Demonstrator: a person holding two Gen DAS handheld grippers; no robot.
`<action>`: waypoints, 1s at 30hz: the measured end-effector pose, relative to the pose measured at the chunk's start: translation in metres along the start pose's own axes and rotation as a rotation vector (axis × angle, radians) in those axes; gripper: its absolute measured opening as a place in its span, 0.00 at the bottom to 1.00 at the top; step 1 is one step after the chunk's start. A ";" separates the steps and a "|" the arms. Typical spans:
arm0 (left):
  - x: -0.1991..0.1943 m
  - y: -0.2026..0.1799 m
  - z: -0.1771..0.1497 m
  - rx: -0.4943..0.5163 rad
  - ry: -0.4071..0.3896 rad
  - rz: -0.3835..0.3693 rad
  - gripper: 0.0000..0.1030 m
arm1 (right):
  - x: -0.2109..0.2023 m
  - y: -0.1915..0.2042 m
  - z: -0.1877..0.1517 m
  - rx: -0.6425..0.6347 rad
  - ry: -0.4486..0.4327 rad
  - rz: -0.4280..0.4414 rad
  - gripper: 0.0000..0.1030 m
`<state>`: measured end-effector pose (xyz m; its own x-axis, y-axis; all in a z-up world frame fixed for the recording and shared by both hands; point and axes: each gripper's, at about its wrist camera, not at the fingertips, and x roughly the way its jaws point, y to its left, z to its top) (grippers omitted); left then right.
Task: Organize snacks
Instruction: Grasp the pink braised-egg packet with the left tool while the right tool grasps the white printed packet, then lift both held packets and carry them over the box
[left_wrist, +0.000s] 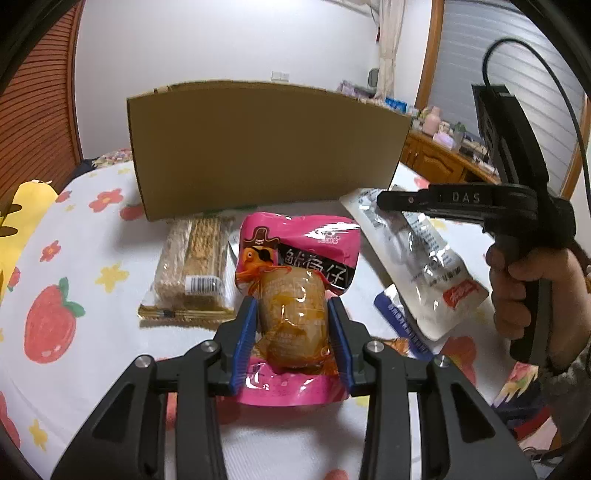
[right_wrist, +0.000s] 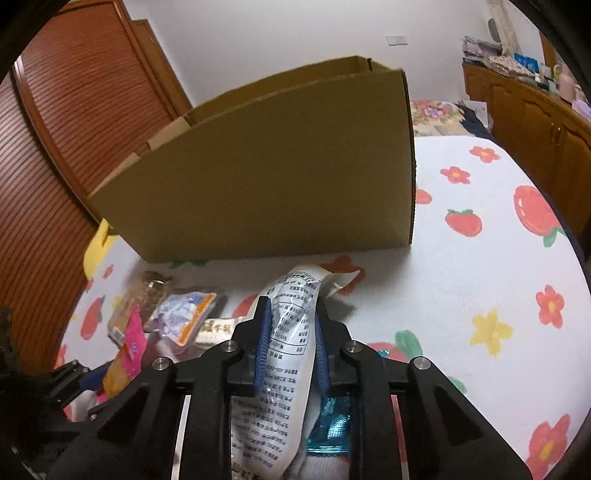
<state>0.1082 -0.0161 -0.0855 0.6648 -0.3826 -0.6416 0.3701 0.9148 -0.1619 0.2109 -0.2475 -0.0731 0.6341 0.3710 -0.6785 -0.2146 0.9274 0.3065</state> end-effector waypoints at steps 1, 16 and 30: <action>-0.002 0.000 0.001 -0.003 -0.007 -0.004 0.36 | -0.002 0.001 0.000 0.000 -0.007 0.005 0.17; -0.018 0.001 0.011 -0.009 -0.073 -0.006 0.36 | -0.039 0.029 0.008 -0.109 -0.122 0.047 0.14; -0.040 0.008 0.043 0.002 -0.130 0.020 0.36 | -0.074 0.048 0.019 -0.212 -0.203 0.032 0.14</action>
<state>0.1127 0.0006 -0.0287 0.7503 -0.3779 -0.5424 0.3574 0.9221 -0.1481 0.1678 -0.2314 0.0050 0.7559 0.4025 -0.5164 -0.3737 0.9129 0.1645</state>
